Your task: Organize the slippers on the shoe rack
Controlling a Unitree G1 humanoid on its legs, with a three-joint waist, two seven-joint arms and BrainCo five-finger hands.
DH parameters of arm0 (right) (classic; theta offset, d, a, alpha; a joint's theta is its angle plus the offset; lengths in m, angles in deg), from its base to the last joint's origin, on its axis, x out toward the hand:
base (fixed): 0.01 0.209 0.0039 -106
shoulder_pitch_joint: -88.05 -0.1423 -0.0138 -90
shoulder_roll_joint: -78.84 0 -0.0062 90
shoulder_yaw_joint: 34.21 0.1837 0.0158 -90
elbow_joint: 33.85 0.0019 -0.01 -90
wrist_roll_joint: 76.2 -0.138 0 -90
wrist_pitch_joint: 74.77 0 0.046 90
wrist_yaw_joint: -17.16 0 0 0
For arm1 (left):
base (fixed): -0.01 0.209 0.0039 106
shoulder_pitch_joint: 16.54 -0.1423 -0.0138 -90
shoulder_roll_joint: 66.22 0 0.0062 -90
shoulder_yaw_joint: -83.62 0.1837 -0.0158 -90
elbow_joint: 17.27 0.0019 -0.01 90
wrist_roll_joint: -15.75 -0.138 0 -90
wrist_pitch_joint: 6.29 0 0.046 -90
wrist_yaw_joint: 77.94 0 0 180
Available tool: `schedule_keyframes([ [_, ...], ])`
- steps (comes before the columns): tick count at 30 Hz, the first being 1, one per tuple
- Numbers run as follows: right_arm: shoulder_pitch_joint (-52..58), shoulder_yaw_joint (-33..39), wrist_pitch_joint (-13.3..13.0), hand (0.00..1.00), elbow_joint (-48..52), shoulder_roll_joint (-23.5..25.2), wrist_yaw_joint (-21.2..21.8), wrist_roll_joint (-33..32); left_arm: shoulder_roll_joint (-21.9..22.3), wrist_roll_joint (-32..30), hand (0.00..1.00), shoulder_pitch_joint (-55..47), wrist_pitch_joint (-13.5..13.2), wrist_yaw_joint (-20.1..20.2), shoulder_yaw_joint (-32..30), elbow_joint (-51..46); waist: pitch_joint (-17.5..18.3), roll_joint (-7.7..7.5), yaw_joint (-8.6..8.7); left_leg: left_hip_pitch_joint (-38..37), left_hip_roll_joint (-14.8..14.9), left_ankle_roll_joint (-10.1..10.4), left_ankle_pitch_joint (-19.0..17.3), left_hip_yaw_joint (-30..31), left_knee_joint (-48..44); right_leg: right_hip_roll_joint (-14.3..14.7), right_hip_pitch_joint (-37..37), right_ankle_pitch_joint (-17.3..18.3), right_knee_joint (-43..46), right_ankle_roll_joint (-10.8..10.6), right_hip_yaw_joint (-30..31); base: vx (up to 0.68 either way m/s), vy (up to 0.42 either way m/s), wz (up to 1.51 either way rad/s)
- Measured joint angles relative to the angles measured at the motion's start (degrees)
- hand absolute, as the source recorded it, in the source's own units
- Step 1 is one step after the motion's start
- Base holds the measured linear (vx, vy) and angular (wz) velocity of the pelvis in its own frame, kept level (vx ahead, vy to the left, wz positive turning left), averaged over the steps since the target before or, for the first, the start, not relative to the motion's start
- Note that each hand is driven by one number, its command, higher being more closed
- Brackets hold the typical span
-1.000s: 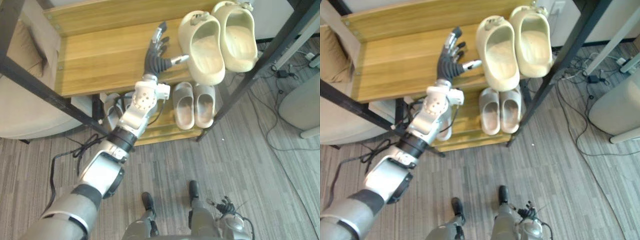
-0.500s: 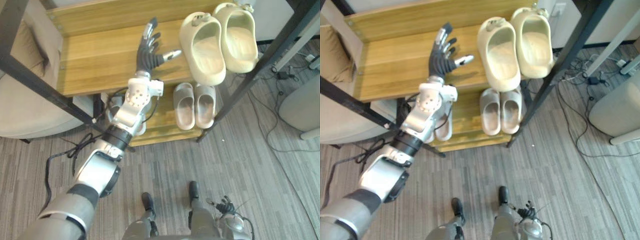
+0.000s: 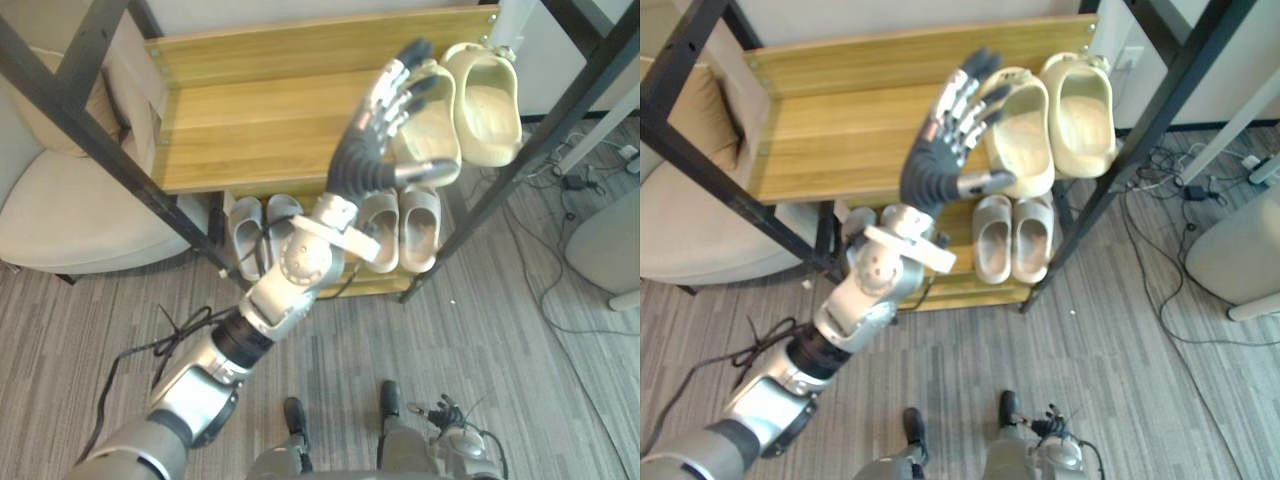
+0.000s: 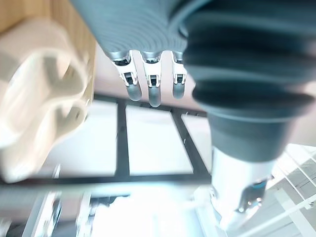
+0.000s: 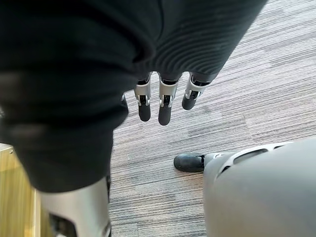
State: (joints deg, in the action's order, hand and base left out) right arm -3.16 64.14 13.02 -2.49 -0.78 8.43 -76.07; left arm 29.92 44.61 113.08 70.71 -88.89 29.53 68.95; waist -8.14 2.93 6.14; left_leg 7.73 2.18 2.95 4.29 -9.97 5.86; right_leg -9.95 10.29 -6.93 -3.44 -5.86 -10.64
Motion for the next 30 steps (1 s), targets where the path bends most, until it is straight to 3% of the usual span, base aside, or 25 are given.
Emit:
schedule_keyframes([
  [17,-0.4,-1.7,0.0,0.00,-0.7,-1.0,0.3,2.1,5.1,-0.2,0.00,-1.4,3.4,3.8,8.3,12.1,1.7,-0.22,0.47,2.4,0.3,0.1,0.0,-1.0,0.0,0.0,2.9,-0.1,0.0,-0.3,0.9,0.03,0.003,-0.03],
  [30,-0.4,0.1,-0.1,0.00,-0.6,-0.7,0.2,2.1,7.4,-5.3,0.00,-1.3,4.8,5.0,12.5,17.0,1.7,-0.32,0.94,2.2,0.3,0.3,-0.2,-2.2,0.0,0.1,3.8,-0.3,0.1,-0.3,2.7,0.02,0.000,-0.06],
])
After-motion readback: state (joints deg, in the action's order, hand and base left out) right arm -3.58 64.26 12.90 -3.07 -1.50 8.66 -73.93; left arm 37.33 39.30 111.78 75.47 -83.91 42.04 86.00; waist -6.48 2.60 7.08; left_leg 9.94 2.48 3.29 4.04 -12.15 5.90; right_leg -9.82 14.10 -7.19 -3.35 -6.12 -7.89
